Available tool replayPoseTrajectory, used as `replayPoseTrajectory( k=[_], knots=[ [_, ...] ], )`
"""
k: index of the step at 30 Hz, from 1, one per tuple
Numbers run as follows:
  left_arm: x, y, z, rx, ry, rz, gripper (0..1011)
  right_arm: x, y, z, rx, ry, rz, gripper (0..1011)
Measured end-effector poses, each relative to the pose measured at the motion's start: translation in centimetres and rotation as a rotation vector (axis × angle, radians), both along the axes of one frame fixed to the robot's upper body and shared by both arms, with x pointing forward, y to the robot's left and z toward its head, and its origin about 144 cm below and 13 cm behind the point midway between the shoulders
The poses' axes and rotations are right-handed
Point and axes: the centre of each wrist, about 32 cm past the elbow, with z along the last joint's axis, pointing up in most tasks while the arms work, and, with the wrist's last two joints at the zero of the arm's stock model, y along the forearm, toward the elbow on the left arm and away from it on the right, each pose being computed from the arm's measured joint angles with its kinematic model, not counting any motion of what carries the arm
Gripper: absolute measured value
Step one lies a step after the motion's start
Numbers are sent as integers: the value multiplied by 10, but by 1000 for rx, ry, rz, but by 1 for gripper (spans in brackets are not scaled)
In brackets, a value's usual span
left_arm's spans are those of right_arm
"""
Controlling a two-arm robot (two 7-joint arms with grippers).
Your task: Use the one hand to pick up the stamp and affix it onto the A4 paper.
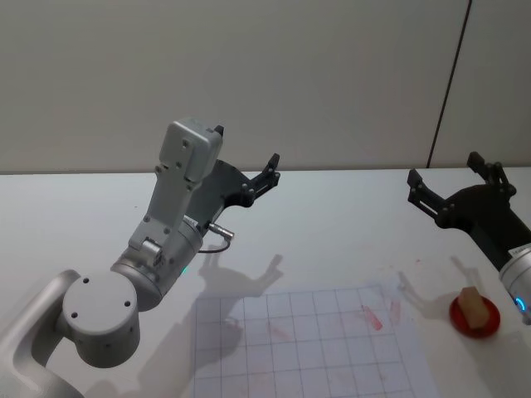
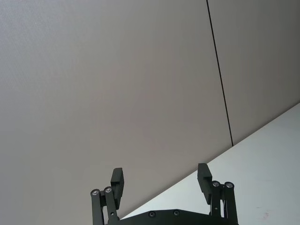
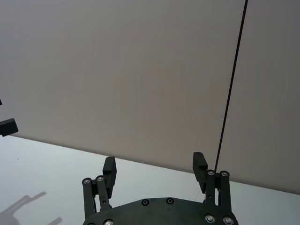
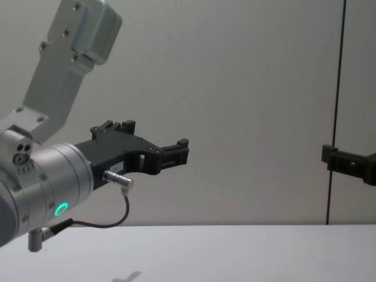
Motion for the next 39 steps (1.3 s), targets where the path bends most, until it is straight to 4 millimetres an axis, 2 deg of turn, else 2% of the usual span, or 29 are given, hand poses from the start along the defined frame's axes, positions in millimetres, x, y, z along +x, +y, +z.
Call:
replayPoseTrajectory(
  k=[39],
  knots=[
    [0, 0, 0, 0, 0, 0, 1001, -2, 1, 0, -1, 8, -12, 1001]
  ],
)
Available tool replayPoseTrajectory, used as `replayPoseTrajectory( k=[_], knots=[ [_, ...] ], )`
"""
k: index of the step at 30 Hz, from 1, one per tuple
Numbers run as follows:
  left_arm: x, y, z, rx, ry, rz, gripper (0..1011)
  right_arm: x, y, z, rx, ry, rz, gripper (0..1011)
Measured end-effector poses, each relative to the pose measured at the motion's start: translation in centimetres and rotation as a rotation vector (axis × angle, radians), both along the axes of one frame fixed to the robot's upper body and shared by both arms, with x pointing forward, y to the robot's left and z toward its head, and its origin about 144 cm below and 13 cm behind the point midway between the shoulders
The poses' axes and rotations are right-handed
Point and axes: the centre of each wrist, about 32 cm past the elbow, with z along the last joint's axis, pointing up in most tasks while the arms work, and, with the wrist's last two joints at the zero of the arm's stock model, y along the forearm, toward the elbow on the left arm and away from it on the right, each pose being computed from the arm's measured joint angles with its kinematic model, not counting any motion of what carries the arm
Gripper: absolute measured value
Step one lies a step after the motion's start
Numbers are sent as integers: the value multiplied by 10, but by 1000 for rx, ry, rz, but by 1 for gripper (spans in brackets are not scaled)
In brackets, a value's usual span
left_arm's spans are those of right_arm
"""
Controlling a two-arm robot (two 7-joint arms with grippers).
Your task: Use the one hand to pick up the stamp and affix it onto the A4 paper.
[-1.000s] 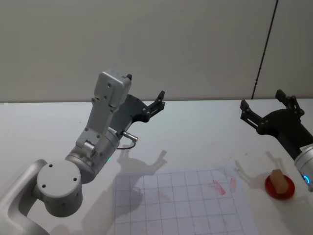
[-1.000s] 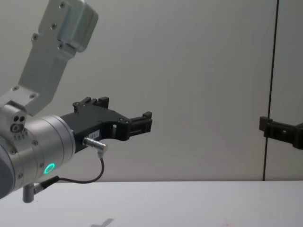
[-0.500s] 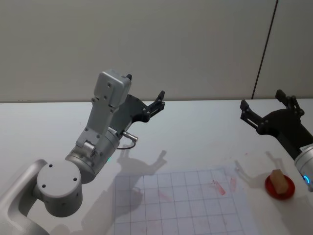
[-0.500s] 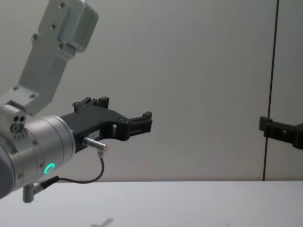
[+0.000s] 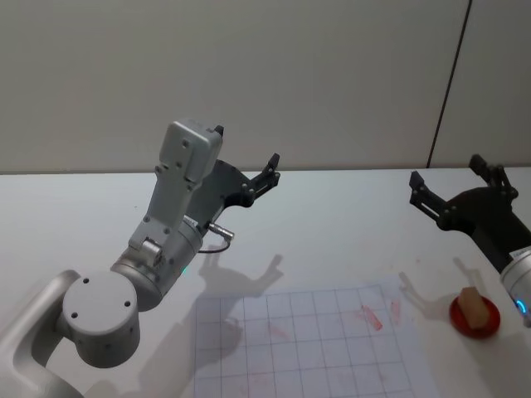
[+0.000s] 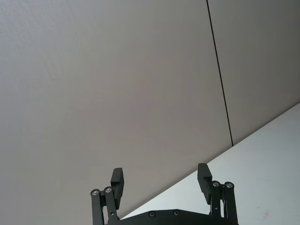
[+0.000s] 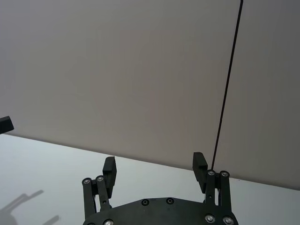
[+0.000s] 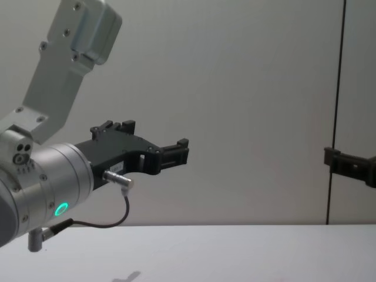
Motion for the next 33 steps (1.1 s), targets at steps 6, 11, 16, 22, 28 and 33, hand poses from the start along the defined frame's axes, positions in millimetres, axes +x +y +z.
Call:
replayPoseTrajectory(
  k=[6, 11, 16, 22, 28, 33],
  knots=[
    [0, 0, 0, 0, 0, 0, 1001, -5, 1, 0, -4, 34, -39, 1001],
    [0, 0, 0, 0, 0, 0, 1001, -11, 1, 1, -13, 87, -85, 1001],
    [0, 0, 0, 0, 0, 0, 1002, -15, 1, 1, -25, 144, -125, 1001],
    [0, 0, 0, 0, 0, 0, 1002, -19, 0, 3, -41, 218, -161, 1001],
    [0, 0, 0, 0, 0, 0, 1001, -23, 0, 6, -59, 289, -183, 1001],
    [0, 0, 0, 0, 0, 0, 1002, -26, 1, 7, -73, 343, -194, 1001]
  ],
)
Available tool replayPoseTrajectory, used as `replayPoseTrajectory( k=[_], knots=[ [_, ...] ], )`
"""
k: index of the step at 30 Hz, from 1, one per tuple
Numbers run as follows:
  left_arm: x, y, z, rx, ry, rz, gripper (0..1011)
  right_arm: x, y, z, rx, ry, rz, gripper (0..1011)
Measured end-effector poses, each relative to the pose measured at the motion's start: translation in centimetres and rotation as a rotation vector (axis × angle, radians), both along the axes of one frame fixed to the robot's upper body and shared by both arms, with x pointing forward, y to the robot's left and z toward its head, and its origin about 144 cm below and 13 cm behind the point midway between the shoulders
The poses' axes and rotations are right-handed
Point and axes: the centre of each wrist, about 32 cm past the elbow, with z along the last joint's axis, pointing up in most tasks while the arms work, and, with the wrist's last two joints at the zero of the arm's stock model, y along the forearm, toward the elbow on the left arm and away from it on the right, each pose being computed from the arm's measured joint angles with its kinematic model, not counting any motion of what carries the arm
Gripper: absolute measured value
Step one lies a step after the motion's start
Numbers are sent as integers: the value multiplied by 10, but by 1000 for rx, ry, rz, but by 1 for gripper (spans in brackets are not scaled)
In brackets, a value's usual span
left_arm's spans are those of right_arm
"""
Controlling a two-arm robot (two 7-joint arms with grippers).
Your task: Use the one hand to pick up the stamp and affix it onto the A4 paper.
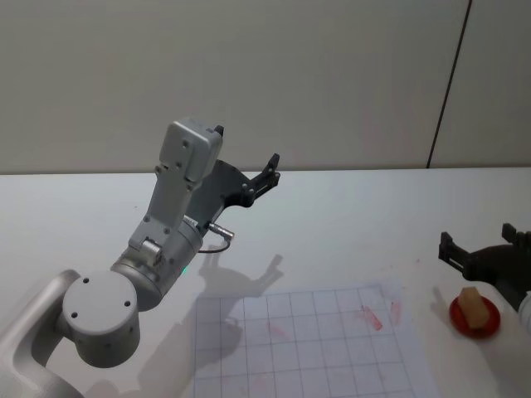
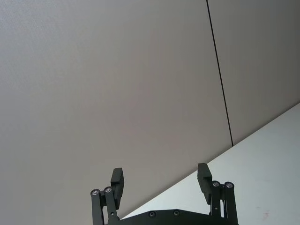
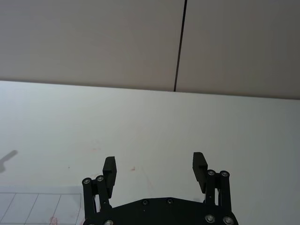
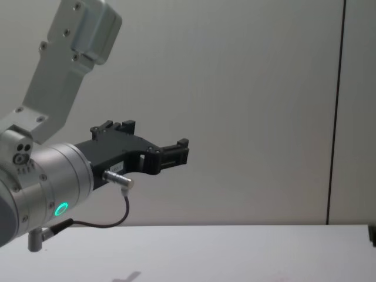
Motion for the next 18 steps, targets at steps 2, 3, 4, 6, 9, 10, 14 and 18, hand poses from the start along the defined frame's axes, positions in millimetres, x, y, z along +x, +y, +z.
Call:
replayPoseTrajectory(
  k=[2, 3, 4, 6, 9, 10, 14, 18],
  knots=[
    [0, 0, 0, 0, 0, 0, 1002, -2, 1, 1, -4, 21, -2, 1001],
    [0, 0, 0, 0, 0, 0, 1001, -2, 1, 1, -5, 25, -2, 1001],
    [0, 0, 0, 0, 0, 0, 1002, -2, 1, 1, -6, 34, -2, 1001],
    [0, 0, 0, 0, 0, 0, 1001, -4, 1, 1, -10, 52, -3, 1001],
    [0, 0, 0, 0, 0, 0, 1001, -6, 2, 1, -14, 76, -5, 1001],
    [0, 0, 0, 0, 0, 0, 1002, -7, 2, 1, -15, 81, -6, 1001],
    [0, 0, 0, 0, 0, 0, 1001, -9, 2, 1, -21, 108, -6, 1001],
    [0, 0, 0, 0, 0, 0, 1001, -10, 2, -1, -25, 133, -6, 1001]
  ],
)
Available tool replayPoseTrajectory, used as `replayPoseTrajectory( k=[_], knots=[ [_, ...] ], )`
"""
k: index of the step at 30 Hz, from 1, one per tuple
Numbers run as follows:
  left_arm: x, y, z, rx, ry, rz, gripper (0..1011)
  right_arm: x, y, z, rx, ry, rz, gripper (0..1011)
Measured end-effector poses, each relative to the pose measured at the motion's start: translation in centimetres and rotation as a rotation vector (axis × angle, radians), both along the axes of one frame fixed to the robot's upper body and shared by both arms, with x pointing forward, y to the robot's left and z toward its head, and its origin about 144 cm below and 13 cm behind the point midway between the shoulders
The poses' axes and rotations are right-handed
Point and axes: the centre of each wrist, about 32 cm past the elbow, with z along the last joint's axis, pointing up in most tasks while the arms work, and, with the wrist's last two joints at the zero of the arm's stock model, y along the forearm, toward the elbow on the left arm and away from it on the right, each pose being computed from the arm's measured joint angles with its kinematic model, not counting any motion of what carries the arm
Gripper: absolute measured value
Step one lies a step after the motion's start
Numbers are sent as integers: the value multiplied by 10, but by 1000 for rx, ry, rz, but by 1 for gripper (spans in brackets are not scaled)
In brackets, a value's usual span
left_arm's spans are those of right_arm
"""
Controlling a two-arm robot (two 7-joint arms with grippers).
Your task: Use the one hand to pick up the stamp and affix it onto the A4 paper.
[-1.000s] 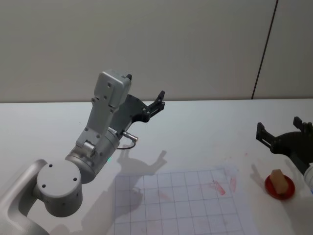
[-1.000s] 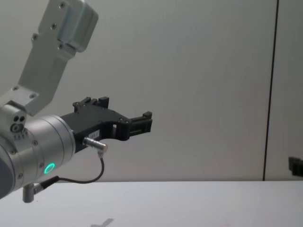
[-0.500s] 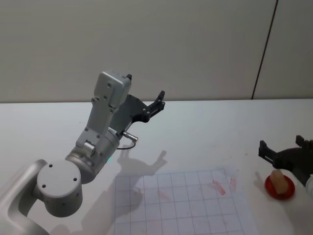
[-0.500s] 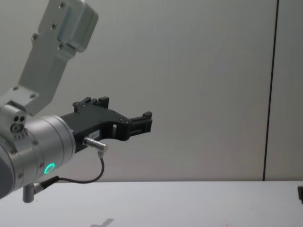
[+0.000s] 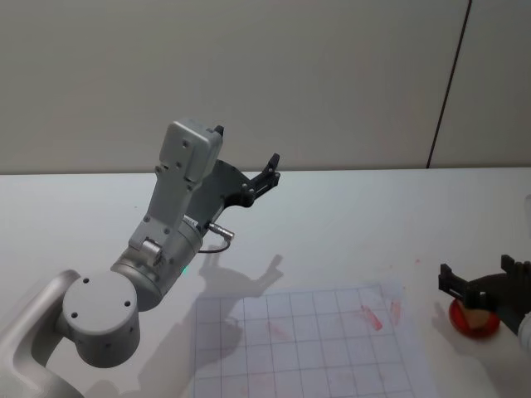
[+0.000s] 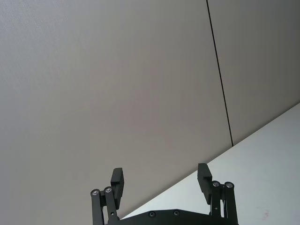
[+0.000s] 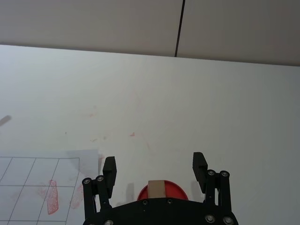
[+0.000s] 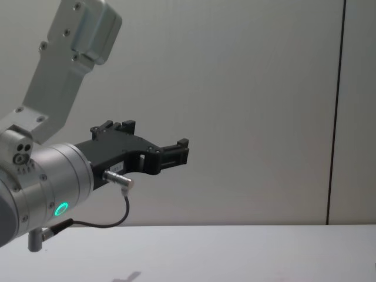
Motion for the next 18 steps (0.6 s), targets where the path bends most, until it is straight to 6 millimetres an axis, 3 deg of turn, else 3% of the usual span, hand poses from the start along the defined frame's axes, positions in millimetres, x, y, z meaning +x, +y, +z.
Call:
replayPoseTrajectory(
  k=[18],
  knots=[
    [0, 0, 0, 0, 0, 0, 1002, 0, 3, -11, -18, 85, 22, 1001]
  ],
)
